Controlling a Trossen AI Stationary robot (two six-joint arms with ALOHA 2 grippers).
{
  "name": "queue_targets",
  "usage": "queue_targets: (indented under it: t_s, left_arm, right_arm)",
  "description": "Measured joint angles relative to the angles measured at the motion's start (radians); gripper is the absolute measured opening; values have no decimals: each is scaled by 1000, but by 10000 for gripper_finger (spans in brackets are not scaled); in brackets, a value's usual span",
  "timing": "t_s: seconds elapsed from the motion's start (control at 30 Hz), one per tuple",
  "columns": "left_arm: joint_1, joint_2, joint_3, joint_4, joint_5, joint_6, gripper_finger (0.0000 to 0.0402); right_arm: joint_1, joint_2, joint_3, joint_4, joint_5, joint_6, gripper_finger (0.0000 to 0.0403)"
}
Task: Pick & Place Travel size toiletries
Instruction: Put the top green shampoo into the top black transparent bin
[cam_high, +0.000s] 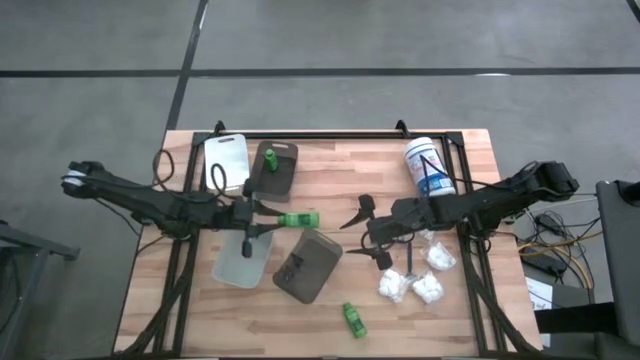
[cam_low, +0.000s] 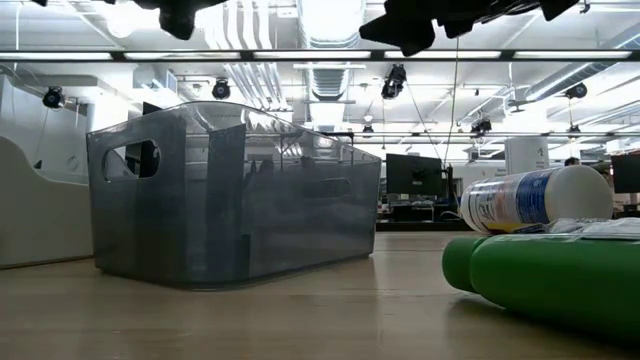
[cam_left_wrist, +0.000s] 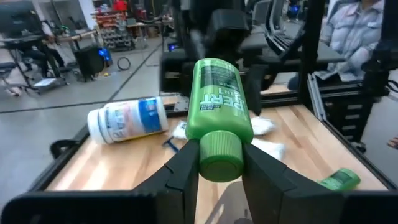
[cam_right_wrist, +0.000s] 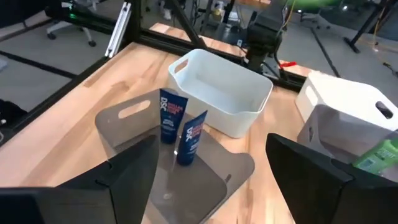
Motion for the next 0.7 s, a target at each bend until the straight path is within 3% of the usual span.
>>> queue_targets:
  t_s: [0.17, 0.7]
  left_arm:
    - [36, -37, 1, -116, -122, -28, 101]
    - [291, -36, 117, -542, -128, -173, 101]
  right_arm:
    - [0, -8, 0, -42, 2, 3, 299]
    - [0, -22, 1, -139, 3, 29, 253]
